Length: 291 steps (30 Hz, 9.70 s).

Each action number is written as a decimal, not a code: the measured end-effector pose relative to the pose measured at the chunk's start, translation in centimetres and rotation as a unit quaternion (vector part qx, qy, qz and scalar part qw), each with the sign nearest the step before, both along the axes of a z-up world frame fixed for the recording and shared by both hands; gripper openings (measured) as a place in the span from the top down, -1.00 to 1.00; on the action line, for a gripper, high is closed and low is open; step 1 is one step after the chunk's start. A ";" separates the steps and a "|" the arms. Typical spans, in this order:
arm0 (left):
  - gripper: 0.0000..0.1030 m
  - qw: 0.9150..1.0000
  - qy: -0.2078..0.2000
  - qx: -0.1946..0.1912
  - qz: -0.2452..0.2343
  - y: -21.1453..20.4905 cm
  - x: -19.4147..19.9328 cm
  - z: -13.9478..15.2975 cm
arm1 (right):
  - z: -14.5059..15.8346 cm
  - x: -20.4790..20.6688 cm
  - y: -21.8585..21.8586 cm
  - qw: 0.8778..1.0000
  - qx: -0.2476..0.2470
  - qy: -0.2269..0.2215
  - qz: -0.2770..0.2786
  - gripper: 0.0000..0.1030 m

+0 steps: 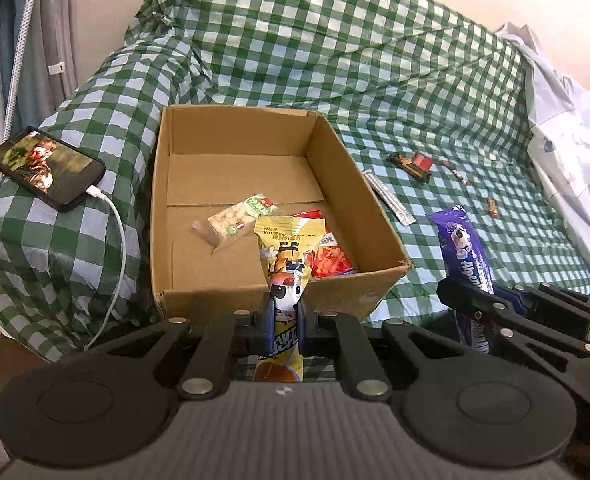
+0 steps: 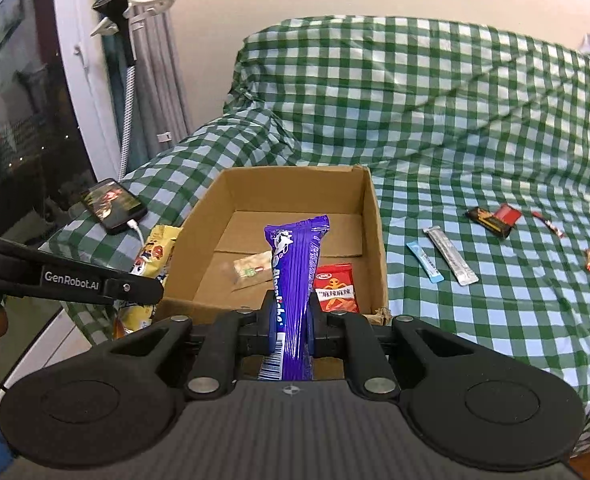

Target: Organize snacks

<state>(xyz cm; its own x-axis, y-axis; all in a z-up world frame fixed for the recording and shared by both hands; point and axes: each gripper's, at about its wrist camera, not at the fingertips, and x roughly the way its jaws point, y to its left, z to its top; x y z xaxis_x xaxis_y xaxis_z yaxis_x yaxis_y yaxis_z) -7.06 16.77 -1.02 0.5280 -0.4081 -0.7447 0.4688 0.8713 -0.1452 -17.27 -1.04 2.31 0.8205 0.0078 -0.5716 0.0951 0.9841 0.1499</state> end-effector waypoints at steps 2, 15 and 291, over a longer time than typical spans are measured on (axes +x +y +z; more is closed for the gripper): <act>0.78 1.000 -0.004 -0.005 0.000 -0.1 -0.3 0.3 | 0.2 -0.3 0.3 1.000 -0.005 -0.003 0.001 0.72; 0.78 1.000 -0.002 -0.012 0.016 1.1 0.0 0.1 | 0.3 -0.2 1.2 1.000 -0.016 0.001 0.010 0.72; 0.59 0.992 0.068 0.031 -0.098 -37.2 16.0 -6.7 | -14.1 9.2 -40.9 0.951 0.028 -0.001 -0.307 0.63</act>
<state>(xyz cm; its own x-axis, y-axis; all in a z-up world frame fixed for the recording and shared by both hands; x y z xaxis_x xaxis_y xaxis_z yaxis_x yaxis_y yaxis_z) 8.95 -20.41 -7.70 0.3355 -0.4442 -0.8307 0.6106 0.7741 -0.1673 -8.11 -41.94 -11.83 0.6804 -0.4431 -0.5837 0.6499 0.7329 0.2012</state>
